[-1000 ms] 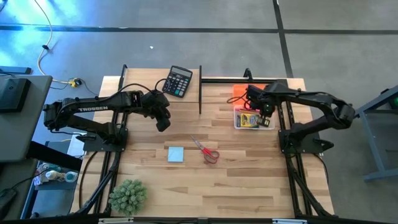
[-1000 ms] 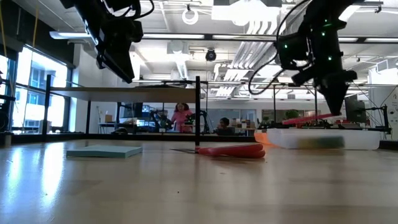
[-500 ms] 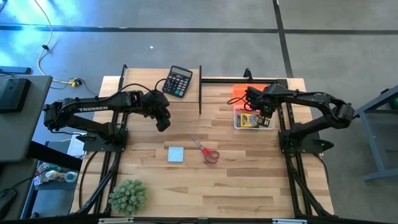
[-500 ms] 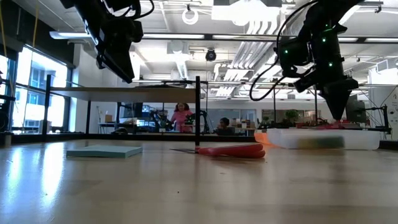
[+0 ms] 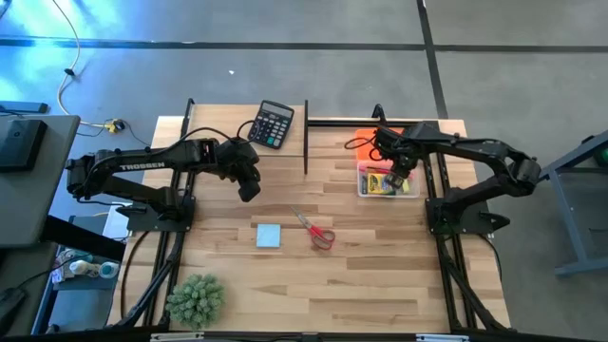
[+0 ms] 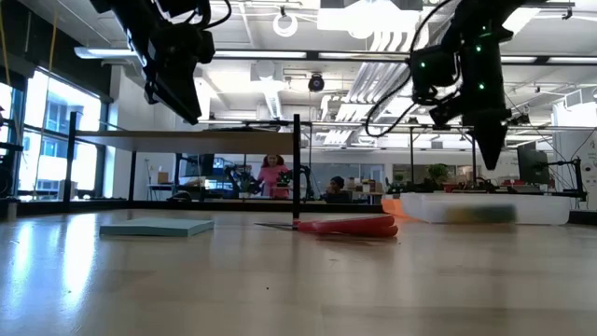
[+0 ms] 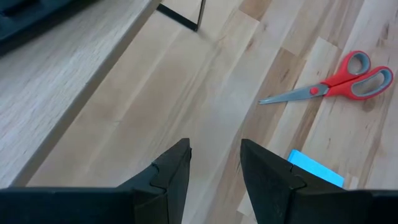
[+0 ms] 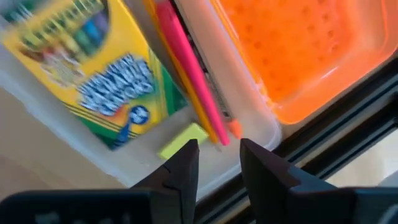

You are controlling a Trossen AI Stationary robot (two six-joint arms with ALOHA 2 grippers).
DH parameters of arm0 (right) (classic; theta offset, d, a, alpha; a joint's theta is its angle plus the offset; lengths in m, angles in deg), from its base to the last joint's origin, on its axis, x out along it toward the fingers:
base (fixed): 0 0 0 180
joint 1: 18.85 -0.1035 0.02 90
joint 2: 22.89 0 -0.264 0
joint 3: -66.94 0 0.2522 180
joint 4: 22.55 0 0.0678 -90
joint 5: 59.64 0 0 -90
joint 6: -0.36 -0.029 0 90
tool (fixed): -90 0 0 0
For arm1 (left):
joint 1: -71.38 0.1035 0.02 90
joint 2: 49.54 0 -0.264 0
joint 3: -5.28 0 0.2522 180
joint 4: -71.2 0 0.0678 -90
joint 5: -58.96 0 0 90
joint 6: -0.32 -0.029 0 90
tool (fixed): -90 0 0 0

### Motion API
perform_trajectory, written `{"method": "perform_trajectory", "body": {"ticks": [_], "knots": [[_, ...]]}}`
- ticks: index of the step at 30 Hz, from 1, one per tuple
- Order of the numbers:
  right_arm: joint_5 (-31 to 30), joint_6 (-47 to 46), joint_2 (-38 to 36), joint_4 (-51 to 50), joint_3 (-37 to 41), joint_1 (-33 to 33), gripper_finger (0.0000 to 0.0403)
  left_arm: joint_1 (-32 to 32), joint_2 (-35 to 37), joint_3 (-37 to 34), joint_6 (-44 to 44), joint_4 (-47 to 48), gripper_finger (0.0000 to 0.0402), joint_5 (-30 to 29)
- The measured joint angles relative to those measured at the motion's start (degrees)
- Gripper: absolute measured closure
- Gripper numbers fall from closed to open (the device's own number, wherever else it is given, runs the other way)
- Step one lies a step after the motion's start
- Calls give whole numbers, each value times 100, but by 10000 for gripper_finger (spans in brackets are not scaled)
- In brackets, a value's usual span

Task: Pack school essentials
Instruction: Put the red scissors into the orange supply box

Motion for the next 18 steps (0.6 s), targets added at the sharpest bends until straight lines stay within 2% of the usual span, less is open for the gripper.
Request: {"method": "perform_trajectory", "body": {"ticks": [9,18], "knots": [[1061,-1379,-2,177,-565,-231,293,0,0,0,-3,0,268,0],[1100,-2515,-2,1533,-798,-1693,293,0,0,0,315,10,227,57]]}}
